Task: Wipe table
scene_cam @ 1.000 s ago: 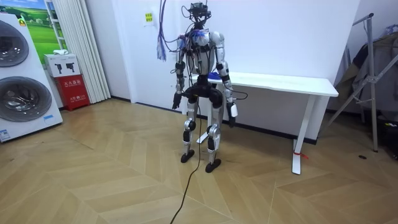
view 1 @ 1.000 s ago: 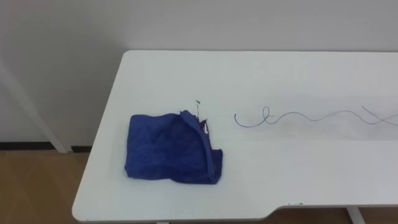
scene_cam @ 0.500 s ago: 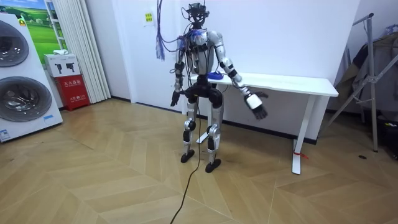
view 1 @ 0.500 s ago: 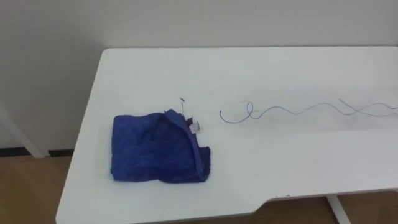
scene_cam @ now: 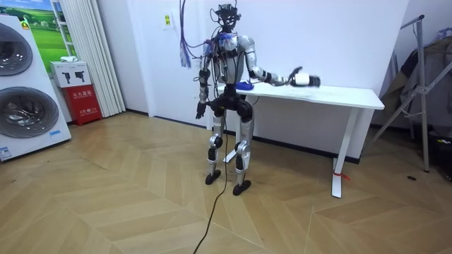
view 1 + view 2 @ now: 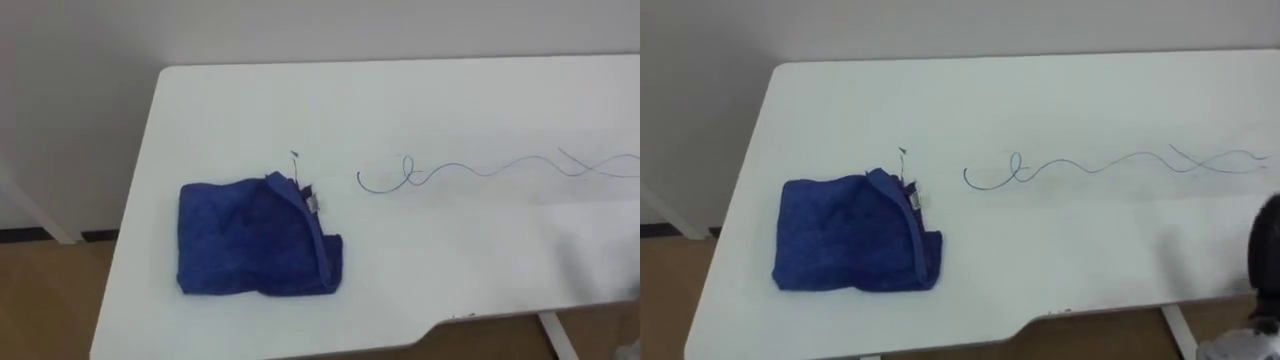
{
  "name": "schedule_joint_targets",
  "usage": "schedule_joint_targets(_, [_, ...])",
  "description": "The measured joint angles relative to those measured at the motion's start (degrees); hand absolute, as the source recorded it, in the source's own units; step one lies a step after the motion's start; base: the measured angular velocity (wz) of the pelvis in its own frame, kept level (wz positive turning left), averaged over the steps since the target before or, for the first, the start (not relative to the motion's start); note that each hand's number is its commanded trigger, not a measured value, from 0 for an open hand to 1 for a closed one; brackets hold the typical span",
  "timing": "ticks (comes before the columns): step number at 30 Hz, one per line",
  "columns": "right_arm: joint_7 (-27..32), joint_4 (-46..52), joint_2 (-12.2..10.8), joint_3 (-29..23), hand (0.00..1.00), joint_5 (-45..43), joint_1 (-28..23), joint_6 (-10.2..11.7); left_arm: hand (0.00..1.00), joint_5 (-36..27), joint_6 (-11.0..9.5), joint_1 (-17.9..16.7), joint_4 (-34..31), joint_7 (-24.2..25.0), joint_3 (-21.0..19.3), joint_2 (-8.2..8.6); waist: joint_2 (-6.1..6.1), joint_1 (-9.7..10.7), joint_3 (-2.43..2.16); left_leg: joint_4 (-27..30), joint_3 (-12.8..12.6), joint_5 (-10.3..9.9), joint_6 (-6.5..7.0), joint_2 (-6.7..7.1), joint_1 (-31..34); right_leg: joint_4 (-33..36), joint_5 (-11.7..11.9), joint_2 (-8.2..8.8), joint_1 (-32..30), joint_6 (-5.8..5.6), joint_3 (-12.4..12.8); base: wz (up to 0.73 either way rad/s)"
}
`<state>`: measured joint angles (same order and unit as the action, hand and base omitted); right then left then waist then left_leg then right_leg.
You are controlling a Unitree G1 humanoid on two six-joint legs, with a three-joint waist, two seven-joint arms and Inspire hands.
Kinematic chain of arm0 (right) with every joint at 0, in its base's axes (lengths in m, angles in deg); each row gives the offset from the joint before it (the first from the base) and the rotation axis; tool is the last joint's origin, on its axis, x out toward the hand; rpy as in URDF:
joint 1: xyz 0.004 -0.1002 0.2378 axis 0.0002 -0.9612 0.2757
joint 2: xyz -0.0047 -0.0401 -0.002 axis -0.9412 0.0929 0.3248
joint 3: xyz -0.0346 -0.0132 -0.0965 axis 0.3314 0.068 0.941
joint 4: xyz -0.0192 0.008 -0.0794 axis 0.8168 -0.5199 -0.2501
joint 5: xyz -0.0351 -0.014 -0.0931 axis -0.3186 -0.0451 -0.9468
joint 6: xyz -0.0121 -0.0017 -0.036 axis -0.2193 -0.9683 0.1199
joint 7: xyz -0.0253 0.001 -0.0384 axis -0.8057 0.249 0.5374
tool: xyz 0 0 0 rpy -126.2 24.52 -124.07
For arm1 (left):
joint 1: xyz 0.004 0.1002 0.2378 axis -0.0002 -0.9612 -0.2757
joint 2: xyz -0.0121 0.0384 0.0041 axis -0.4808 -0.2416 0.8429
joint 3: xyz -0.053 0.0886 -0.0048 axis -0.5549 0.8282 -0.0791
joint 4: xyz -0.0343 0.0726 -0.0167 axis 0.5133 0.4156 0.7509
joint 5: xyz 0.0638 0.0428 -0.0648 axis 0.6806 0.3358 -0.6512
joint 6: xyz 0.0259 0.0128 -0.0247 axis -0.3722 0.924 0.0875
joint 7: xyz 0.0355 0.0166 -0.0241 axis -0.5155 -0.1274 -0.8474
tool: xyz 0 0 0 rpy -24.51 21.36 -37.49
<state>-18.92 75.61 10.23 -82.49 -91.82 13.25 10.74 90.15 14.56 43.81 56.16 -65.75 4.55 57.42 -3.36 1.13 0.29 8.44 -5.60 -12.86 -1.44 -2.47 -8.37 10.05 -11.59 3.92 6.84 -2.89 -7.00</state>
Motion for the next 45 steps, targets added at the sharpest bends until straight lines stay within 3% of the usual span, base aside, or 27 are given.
schedule_joint_targets(2, [0.9,4.4,0.0,2.1,0.0,-8.2,1.2,2.6,0.0,-0.7,-0.8,0.0,0.7,0.0,1.5,-0.01,0.24,-0.3,-0.11,0.2,0.0,0.0,0.0,-0.04,0.0,-0.1,0.0,0.01,0.4,0.0,-0.3,0.08])
schedule_joint_targets(8, [-1.2,12.8,-0.1,9.1,0.0,-16.5,0.9,3.9,0.0,-0.9,-0.7,-0.2,2.0,0.0,4.5,0.04,0.28,-2.9,-0.15,0.2,0.2,0.0,0.0,-0.11,0.4,0.2,0.1,0.02,0.0,-0.01,-0.6,0.03])
schedule_joint_targets(14, [-4.9,17.7,0.0,13.3,0.0,-23.4,1.2,6.1,0.0,-0.9,-1.2,-0.1,1.6,1.0,6.6,-0.06,1.24,-3.4,-0.33,0.6,1.0,0.0,0.0,-0.2,1.2,0.6,0.1,0.05,-0.4,-0.01,-1.7,0.07])
schedule_joint_targets(21, [-7.9,19.0,0.4,17.2,0.0,-26.7,2.2,6.2,0.0,-0.9,-3.1,0.6,0.2,1.3,6.6,-0.07,0.26,-5.0,-0.38,0.6,0.9,0.0,0.0,-0.19,1.2,0.5,0.1,0.05,-0.8,-0.01,-1.8,-0.02])
schedule_joint_targets(24, [-9.3,22.2,1.7,20.6,0.0,-28.5,2.2,6.4,0.0,-0.9,-3.4,0.9,0.4,1.3,6.8,-0.18,0.16,-6.0,-0.22,0.6,0.9,0.0,0.0,-0.19,0.9,0.5,0.1,0.05,-0.6,0.0,-1.9,-0.02])
schedule_joint_targets(30, [-11.3,23.3,2.5,25.1,0.0,-32.6,2.8,8.5,0.0,-1.0,-4.1,1.7,0.7,1.6,6.8,-0.23,-0.01,-6.8,-0.09,0.3,1.4,0.0,0.0,-0.2,1.0,0.3,0.1,0.07,-0.1,0.0,-2.5,0.06])
schedule_joint_targets(34, [-12.6,23.1,2.6,30.4,0.0,-33.7,2.8,8.5,0.0,-1.3,-4.6,2.2,0.9,1.8,9.7,-0.94,-0.45,-8.0,-0.08,0.3,1.1,0.0,0.0,-0.19,1.2,-0.2,0.1,0.07,-0.2,0.01,-2.6,-0.02])
schedule_joint_targets(40, [-13.0,23.0,2.7,35.5,0.0,-36.0,2.8,9.0,0.0,-1.0,-5.4,3.4,4.4,1.4,10.2,-0.99,-1.43,-9.6,-0.39,0.3,1.6,0.0,-0.01,-0.18,1.7,-0.4,0.1,0.05,-0.3,0.01,-3.1,0.04])
schedule_joint_targets(45, [-13.7,22.0,2.8,38.3,0.0,-36.0,2.9,9.0,0.0,-1.0,-5.4,4.0,4.6,1.3,11.2,-1.01,-1.59,-10.6,0.1,0.3,2.7,0.0,-0.01,-0.14,1.7,-0.5,0.1,0.05,-0.1,0.02,-3.5,0.09])
